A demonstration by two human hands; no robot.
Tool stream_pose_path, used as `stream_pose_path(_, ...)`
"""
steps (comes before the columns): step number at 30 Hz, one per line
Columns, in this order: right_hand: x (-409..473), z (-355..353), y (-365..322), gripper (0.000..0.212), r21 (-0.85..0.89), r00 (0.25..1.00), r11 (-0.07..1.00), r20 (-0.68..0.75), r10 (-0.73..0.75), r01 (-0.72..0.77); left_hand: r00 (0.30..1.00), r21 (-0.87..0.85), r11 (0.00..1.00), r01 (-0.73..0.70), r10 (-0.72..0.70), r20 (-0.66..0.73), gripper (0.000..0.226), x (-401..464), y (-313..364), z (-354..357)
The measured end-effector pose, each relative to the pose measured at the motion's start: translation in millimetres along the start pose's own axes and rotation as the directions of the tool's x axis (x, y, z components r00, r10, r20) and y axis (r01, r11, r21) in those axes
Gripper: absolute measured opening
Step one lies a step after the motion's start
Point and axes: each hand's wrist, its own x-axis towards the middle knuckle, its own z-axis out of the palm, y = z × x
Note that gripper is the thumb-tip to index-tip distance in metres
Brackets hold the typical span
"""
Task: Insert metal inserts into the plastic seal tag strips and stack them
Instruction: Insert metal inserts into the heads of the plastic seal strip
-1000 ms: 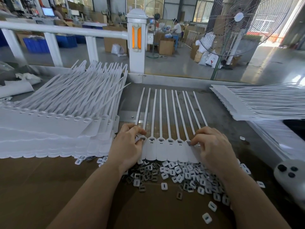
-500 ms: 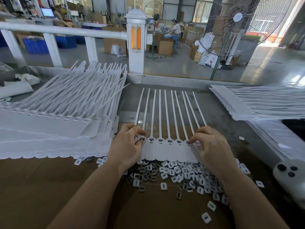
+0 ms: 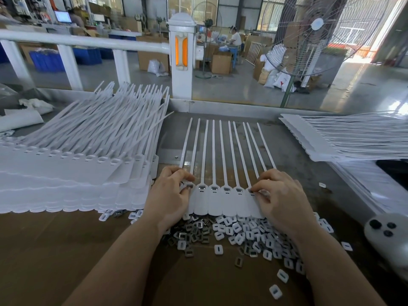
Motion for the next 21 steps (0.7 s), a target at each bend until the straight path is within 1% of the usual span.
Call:
stream_pose_path(4,1,0,-2,0.012,-0.028,1.000,1.000,-0.002,0.001,-0.001,1.000,0.000,1.000,0.002,-0.002,0.002,0.016,1,-1,0)
stream_pose_path(8,4,3,-7,0.014,-0.121,0.999,0.993,-0.036,-0.008,0.004,1.000,0.002,1.000,0.001,-0.001,0.000,0.016,0,-1,0)
stream_pose_path(13,6,5,-11,0.019,-0.161,0.999,0.986,-0.034,0.037,-0.042,1.000,-0.001,1.000,-0.004,0.004,0.000,0.015,-1,-1,0)
stream_pose_path(18,6,4,-13,0.020,-0.224,1.000,0.975,-0.020,0.011,-0.015,1.000,0.011,1.000,-0.001,0.001,-0.003,0.016,0,-1,0)
stream_pose_path(20,5,4,-13,0.017,-0.224,1.000,0.974,-0.023,0.011,-0.016,1.000,0.012,1.000,0.002,-0.002,-0.002,0.016,0,0,0)
stream_pose_path(21,4,3,-13,0.016,-0.195,0.999,0.980,-0.030,0.024,-0.030,1.000,0.010,1.000,0.002,-0.002,-0.001,0.016,0,0,0)
